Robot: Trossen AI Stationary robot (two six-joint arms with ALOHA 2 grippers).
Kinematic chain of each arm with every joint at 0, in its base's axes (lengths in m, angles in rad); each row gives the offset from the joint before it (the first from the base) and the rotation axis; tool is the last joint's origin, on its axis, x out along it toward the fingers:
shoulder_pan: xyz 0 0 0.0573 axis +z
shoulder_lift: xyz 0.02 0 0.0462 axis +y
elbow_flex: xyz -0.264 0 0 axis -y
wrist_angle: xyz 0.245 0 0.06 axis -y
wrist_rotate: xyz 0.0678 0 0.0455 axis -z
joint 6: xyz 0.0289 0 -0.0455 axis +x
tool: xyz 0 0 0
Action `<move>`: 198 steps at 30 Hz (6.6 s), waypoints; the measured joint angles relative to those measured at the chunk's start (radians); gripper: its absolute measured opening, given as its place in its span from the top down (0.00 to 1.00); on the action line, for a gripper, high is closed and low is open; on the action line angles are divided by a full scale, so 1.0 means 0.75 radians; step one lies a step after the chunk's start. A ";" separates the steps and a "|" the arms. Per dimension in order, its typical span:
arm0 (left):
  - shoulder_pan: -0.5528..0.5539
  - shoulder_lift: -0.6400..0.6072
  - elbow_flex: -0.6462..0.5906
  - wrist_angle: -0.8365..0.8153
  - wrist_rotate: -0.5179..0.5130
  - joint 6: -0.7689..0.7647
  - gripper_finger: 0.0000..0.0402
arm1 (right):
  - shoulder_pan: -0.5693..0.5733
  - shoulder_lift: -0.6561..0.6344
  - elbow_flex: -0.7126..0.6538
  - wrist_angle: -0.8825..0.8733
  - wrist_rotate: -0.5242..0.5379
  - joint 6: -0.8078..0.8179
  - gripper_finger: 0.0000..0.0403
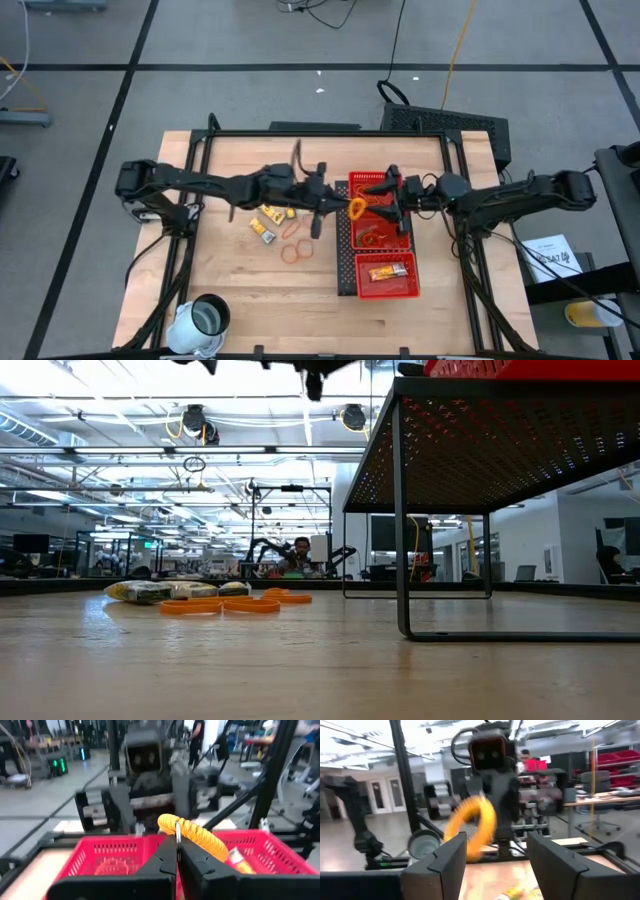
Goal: Pick & Place Office Desk Supplies
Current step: Put the yellow spring keychain into the middle red bin on the shelf, then put the purple spring keychain into the middle red bin on the shelf
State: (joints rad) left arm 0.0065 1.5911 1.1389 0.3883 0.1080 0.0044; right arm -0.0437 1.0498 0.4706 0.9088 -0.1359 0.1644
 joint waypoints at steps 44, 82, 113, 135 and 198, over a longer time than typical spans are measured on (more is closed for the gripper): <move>-0.007 -0.007 0.204 -0.395 -0.157 0.026 0.46 | -0.001 -0.008 0.056 -0.106 -0.139 -0.107 0.94; 0.088 -0.697 -0.669 -0.209 -0.514 -0.394 0.26 | 0.346 -0.324 0.363 -1.387 0.256 -0.286 0.89; 0.089 -0.746 -0.665 -0.455 -0.532 -0.470 0.26 | 0.346 -0.324 0.361 -1.391 0.256 -0.271 0.55; 0.186 -0.405 -0.667 -1.213 -0.567 -1.407 0.26 | 0.345 -0.323 0.361 -1.387 0.256 -0.341 0.58; 0.182 -0.328 -0.373 -0.514 -0.456 -0.559 0.91 | 0.344 -0.321 0.360 -1.318 0.466 -0.383 0.59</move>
State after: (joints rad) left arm 0.1431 1.3453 0.8593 0.0030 -0.2339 -0.4149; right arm 0.2146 0.8089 0.7403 -0.0795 0.2138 -0.1226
